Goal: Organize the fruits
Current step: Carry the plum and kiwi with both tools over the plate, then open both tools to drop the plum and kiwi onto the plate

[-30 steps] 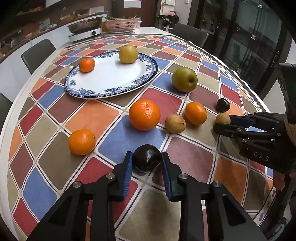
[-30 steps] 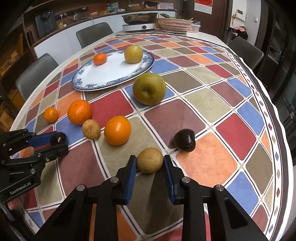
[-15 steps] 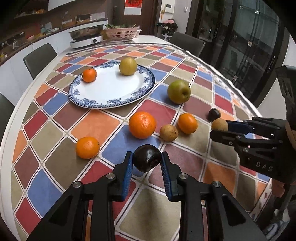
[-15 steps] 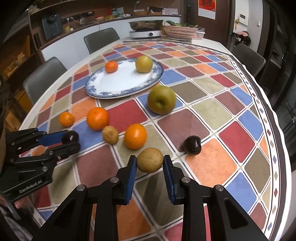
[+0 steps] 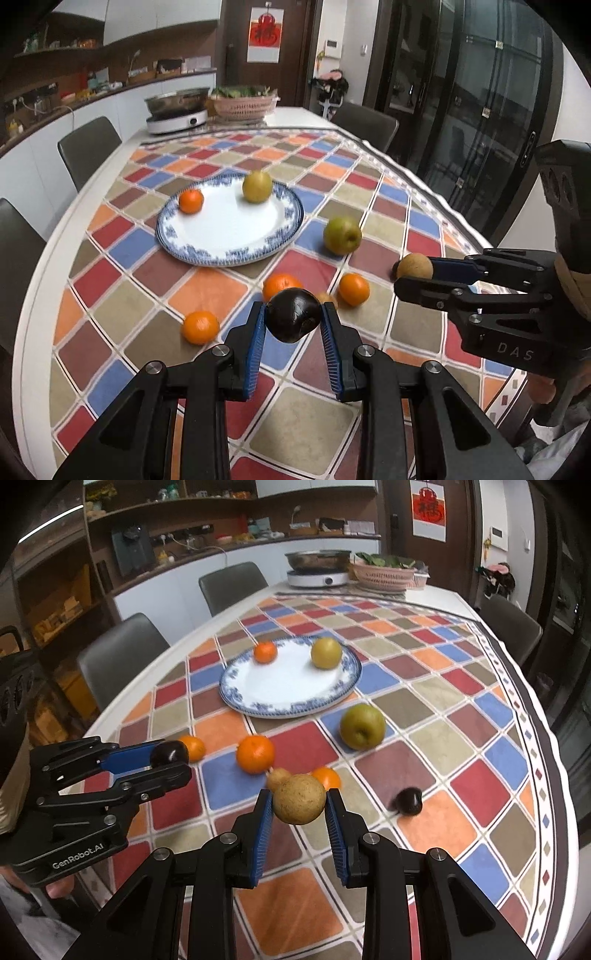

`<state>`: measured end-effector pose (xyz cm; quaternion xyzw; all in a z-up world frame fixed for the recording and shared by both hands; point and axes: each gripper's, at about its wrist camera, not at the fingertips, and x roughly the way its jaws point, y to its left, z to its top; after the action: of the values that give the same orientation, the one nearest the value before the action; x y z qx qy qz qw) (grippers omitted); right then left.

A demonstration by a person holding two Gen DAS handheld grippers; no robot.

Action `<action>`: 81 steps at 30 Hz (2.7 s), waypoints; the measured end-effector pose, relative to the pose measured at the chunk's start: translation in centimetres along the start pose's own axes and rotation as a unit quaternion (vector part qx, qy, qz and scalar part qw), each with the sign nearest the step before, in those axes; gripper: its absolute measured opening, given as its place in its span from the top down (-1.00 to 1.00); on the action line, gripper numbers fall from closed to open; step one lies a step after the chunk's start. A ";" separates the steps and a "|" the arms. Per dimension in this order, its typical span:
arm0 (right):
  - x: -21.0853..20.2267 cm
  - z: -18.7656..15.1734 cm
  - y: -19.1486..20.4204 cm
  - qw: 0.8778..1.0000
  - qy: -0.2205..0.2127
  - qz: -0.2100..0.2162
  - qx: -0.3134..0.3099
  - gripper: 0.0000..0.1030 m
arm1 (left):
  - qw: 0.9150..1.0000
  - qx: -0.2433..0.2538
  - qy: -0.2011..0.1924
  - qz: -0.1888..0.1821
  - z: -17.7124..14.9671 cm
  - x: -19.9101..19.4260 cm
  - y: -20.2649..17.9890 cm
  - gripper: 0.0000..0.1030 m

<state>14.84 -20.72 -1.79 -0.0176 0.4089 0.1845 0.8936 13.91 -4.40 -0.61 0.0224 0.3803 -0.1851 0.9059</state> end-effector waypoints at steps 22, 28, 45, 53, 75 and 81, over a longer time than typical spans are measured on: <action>-0.9 6.9 2.0 0.997 -0.063 0.032 -0.029 0.42 | 0.998 0.003 -0.060 0.025 5.2 -2.0 3.0 0.42; 0.5 8.8 2.2 0.997 -0.060 0.037 -0.036 0.42 | 0.997 0.008 -0.065 0.032 6.7 -1.3 4.1 0.42; 7.7 14.8 2.3 0.997 -0.034 0.034 -0.062 0.42 | 0.998 0.015 -0.033 0.043 10.0 4.3 9.1 0.42; 12.8 17.2 1.9 0.998 0.000 0.031 -0.063 0.42 | 0.999 0.008 0.005 0.039 11.2 8.5 11.7 0.42; 21.3 20.3 1.3 0.995 0.064 0.023 -0.075 0.41 | 0.996 0.003 0.086 0.012 12.0 15.4 13.8 0.40; 20.3 20.3 0.9 0.996 0.055 0.020 -0.066 0.28 | 0.997 0.007 0.078 0.014 12.2 14.7 13.4 0.26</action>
<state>41.35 -9.75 -3.20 -0.0779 0.4446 0.2279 0.8628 36.39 1.16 -3.57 0.0482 0.4484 -0.1727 0.8756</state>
